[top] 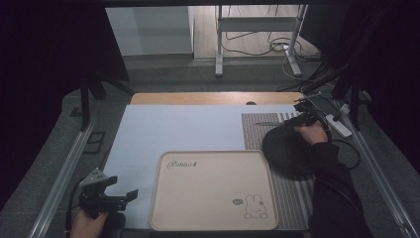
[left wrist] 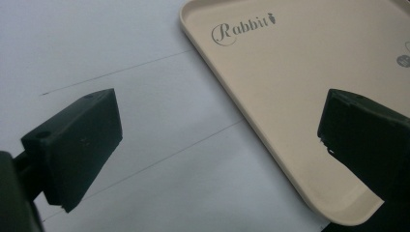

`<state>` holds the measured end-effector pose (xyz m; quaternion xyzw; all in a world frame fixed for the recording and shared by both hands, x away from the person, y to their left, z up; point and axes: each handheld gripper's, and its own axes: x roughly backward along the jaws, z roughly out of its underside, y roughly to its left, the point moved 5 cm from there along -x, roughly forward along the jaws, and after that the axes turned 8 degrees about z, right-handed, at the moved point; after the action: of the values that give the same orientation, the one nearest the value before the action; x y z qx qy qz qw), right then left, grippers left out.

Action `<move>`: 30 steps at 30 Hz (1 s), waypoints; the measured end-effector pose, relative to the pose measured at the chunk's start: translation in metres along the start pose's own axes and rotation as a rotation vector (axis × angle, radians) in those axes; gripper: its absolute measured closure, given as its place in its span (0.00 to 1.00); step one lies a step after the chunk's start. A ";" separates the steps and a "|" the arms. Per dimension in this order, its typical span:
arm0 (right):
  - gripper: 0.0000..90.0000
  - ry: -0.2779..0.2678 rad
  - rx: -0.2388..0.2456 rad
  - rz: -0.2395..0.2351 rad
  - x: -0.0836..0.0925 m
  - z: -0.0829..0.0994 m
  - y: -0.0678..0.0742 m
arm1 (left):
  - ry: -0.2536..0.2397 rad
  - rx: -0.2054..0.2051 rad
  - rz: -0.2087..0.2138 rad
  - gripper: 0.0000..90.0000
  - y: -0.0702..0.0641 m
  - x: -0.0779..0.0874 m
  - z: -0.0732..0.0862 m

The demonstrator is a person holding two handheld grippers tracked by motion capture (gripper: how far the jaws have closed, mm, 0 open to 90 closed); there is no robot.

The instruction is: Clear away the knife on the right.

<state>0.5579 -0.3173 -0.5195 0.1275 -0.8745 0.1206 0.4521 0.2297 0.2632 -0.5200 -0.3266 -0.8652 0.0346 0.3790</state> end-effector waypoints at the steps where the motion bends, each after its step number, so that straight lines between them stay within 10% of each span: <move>1: 0.73 0.001 0.005 -0.001 0.000 -0.001 -0.001 | 0.000 0.000 0.000 0.02 0.000 0.000 0.000; 5: 0.99 0.008 0.035 0.006 -0.004 -0.005 -0.011 | 0.001 0.001 0.000 0.02 0.000 0.000 0.000; 15: 0.99 0.028 0.041 0.088 -0.020 -0.006 -0.038 | 0.004 0.001 -0.001 0.02 0.000 -0.001 0.000; 30: 0.99 0.106 0.031 0.032 -0.018 0.015 -0.052 | 0.008 0.001 -0.002 0.03 0.000 -0.001 0.000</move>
<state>0.5735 -0.3689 -0.5373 0.1137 -0.8494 0.1479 0.4938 0.2300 0.2625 -0.5204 -0.3257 -0.8639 0.0332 0.3827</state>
